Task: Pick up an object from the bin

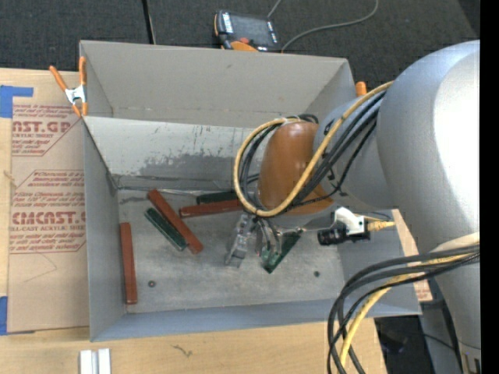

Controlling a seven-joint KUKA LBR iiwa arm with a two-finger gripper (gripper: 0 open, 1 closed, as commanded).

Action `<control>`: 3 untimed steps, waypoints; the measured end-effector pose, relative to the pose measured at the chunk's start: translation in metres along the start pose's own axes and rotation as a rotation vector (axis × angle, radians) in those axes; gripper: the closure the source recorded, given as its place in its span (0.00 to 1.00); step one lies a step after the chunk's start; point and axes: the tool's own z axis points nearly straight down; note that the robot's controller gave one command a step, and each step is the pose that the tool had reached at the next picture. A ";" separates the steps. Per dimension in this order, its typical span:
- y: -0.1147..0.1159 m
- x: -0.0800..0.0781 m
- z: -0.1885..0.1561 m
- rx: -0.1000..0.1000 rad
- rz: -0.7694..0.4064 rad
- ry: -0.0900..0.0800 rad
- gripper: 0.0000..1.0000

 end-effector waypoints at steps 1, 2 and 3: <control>-0.007 -0.004 -0.112 -0.003 0.127 -0.008 1.00; -0.008 -0.002 -0.108 0.001 0.126 -0.002 0.00; -0.003 -0.014 0.003 0.003 0.283 0.004 0.00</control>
Offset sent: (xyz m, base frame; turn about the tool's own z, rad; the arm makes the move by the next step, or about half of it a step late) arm -0.0005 -0.0080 0.1081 0.1265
